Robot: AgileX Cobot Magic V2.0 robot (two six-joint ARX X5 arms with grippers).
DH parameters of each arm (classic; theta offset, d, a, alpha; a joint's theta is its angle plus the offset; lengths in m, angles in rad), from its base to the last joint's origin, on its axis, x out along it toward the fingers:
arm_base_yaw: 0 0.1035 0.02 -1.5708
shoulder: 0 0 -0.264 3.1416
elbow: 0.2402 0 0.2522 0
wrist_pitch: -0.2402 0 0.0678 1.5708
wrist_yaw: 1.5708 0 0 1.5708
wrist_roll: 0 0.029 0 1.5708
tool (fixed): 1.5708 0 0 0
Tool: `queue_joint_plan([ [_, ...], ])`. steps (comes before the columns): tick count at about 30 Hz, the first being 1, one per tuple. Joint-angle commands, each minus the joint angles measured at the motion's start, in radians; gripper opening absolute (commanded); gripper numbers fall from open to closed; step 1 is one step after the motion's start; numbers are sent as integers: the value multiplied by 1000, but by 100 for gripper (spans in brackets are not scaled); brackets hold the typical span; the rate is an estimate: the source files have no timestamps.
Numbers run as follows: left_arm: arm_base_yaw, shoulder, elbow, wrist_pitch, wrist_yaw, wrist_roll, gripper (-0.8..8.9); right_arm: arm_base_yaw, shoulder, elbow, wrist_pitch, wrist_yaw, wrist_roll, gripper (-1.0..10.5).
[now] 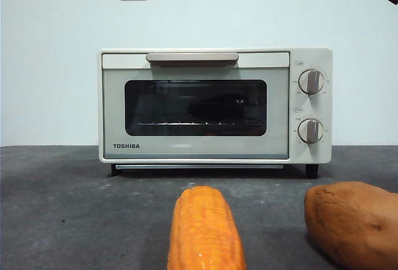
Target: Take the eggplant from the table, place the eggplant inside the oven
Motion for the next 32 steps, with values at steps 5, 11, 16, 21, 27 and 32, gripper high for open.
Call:
queue_joint_plan([
  [5, -49, -154, -238, 113, -71, -97, 6, -59, -216, -241, 295, -32, 122, 12],
  [11, -117, -258, -462, 267, -137, -231, 6, -59, -352, -448, 488, -29, 121, 12],
  [16, -153, -248, -529, 218, -142, -322, 6, -59, -369, -488, 462, -29, 125, 12],
  [21, -154, -208, -529, 195, -143, -335, 6, -59, -369, -488, 469, -29, 125, 12],
  [27, -154, -189, -529, 198, -143, -335, 6, -59, -369, -488, 468, -29, 125, 12],
  [32, -155, -295, -529, 189, -204, -205, 6, -59, -369, -488, 468, -29, 125, 12],
])
